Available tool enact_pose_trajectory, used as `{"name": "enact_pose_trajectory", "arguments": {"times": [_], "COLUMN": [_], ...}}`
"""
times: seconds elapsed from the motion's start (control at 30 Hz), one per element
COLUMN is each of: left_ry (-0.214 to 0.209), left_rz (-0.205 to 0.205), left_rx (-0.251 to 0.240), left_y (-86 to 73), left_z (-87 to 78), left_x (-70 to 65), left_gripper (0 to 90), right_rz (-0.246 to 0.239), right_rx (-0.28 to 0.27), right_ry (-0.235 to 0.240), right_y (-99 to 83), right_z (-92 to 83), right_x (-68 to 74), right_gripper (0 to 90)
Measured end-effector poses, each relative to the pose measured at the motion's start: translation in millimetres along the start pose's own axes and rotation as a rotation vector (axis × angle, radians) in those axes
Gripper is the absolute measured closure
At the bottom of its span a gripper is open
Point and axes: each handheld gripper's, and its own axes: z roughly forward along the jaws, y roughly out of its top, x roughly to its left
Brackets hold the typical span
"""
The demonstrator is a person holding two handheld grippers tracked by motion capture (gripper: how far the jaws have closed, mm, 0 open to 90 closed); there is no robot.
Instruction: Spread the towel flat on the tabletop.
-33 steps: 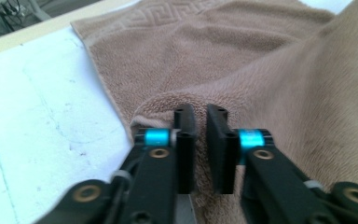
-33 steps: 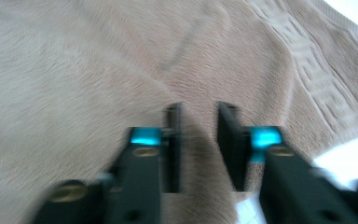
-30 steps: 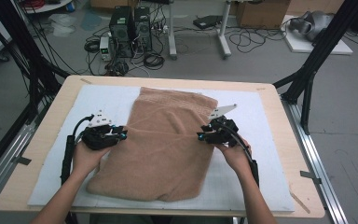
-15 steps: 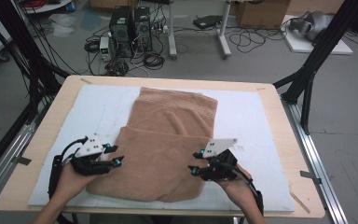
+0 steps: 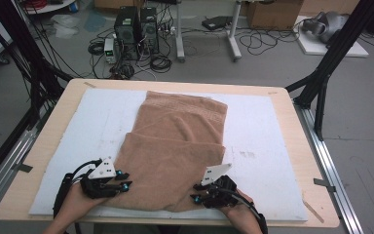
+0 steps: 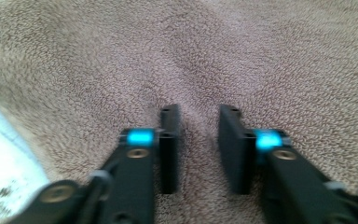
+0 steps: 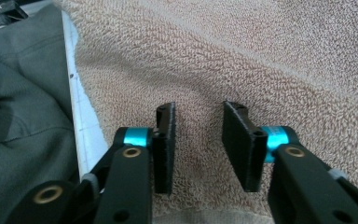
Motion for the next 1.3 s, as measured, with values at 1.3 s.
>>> {"name": "enact_pose_trajectory", "arguments": {"times": [1.3], "left_ry": [0.147], "left_rz": [-0.194], "left_rx": [-0.040], "left_y": [77.6], "left_z": [46.1], "left_x": [86.5], "left_gripper": [81.3], "right_rz": [0.171], "right_rx": [-0.084], "right_ry": [-0.221], "right_y": [37.1], "right_z": [-33.6], "right_x": [-117.1], "right_gripper": [84.5]}}
